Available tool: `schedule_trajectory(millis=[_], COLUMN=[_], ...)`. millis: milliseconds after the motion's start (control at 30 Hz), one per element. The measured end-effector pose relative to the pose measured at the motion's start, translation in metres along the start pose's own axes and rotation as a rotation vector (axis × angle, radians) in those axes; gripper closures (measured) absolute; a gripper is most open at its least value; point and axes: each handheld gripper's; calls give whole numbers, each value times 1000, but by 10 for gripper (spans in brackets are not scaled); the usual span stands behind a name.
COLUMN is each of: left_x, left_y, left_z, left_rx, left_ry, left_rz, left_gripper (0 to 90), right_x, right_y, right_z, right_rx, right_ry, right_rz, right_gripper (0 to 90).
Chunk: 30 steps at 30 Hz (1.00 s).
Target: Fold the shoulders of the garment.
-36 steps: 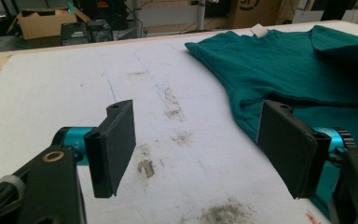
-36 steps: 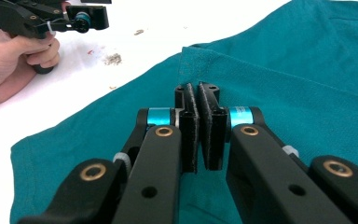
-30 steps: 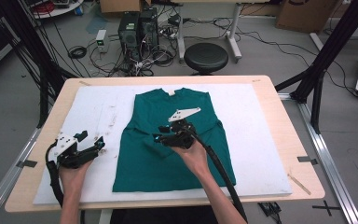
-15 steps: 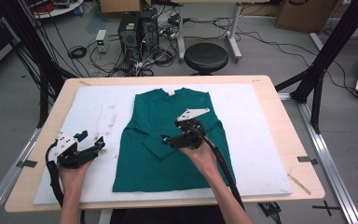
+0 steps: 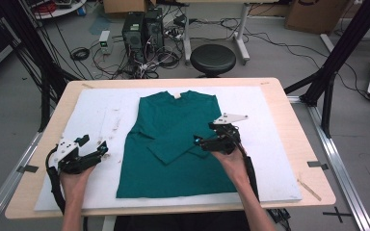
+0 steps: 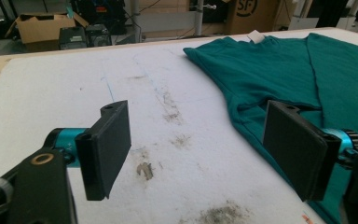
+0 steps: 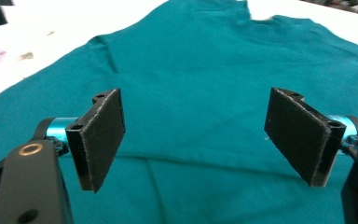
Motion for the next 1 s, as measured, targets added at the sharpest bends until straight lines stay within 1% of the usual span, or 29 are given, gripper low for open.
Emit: schedule_trajectory(millis=[67, 133, 167, 200, 233, 333, 400, 500, 567, 600, 667, 733, 767, 833, 933, 1000], left_x=[0, 0, 0, 0, 1, 1, 1, 1, 1, 1, 2, 2, 2, 3, 6, 9], left_y=[0, 0, 0, 0, 0, 1, 1, 2, 2, 3, 3, 3, 3, 3, 6, 11], left_z=[0, 1, 1, 1, 2, 1, 1, 1, 1, 1, 0, 0, -2, -2, -4, -7], left_rx=[-1, 3, 3, 3, 1, 4, 8, 13, 12, 11, 8, 6, 3, 0, -25, -30], left_ry=[-1, -6, -9, -9, -19, -14, -13, -12, -13, -8, 1, 7, 22, 30, 57, 66], left_rz=[-6, -3, -2, -2, 1, 2, 4, 12, 19, 17, 22, 18, 19, 22, 41, 55], left_gripper=[221, 208, 208, 208, 205, 203, 203, 203, 203, 203, 203, 203, 203, 203, 206, 216], right_x=[-7, -15, -20, -20, -28, -40, -49, -60, -65, -68, -73, -75, -80, -83, -88, -92], right_y=[6, 14, 18, 18, 26, 36, 43, 51, 54, 56, 58, 59, 62, 64, 67, 67], right_z=[-7, -16, -21, -21, -29, -39, -46, -57, -62, -65, -69, -71, -74, -76, -77, -77], right_rx=[-16, -24, -28, -28, -38, -77, -90, -123, -136, -150, -165, -171, -183, -188, -209, -225], right_ry=[14, 25, 36, 36, 53, 65, 77, 88, 100, 113, 125, 131, 148, 162, 172, 179], right_rz=[8, 17, 33, 33, 51, 70, 92, 108, 111, 114, 119, 122, 137, 152, 168, 184], right_gripper=[207, 207, 207, 207, 207, 207, 207, 207, 207, 207, 230, 231, 227, 219, 220, 225])
Point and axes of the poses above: each handheld gripper's, and its own axes: z roughly forward along the jaws, x roughly out of its top, y roughly to its right, and after that the axes turned 7 degrees about -y, right-handed
